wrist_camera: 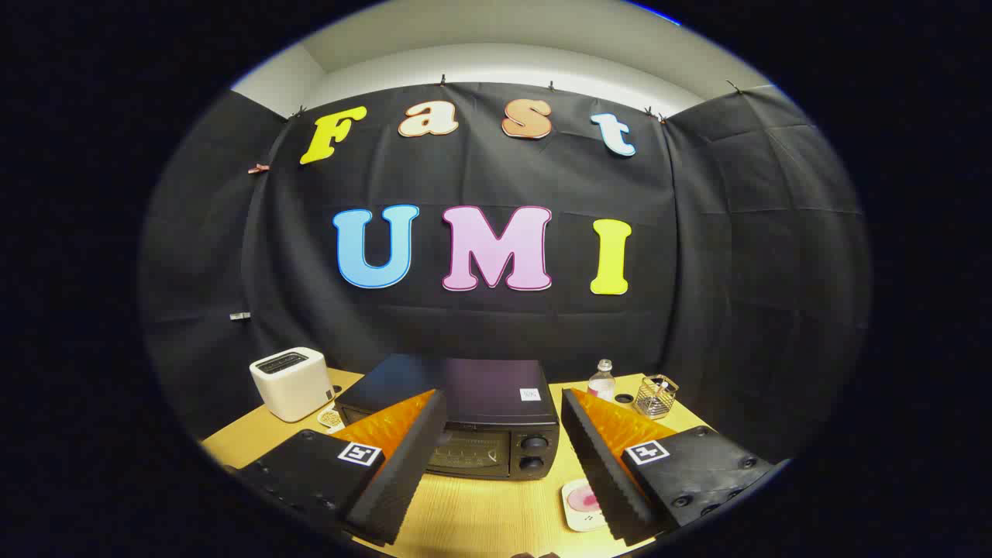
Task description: Open the toaster oven, put the food inside, and close the toaster oven door.
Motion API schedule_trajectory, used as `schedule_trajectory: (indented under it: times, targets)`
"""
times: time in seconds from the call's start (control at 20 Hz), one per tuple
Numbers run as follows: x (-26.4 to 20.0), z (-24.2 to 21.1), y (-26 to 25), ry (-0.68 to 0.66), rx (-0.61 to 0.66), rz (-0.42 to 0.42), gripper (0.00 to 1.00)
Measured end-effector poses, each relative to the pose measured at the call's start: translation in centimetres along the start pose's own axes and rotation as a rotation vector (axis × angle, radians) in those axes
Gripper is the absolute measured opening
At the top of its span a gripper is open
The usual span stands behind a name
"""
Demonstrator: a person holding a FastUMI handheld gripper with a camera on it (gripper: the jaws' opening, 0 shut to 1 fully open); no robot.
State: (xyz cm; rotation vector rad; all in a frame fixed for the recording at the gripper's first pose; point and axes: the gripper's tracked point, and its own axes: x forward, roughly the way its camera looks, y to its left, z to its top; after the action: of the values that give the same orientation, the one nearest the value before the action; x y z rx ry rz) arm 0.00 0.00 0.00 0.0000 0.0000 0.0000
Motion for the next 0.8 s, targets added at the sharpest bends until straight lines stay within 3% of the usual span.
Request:
schedule_trajectory:
  times: [0.8]
  targets:
    - [-1.3, -0.8, 1.3, 0.018, 0.011, -0.009, 0.98]
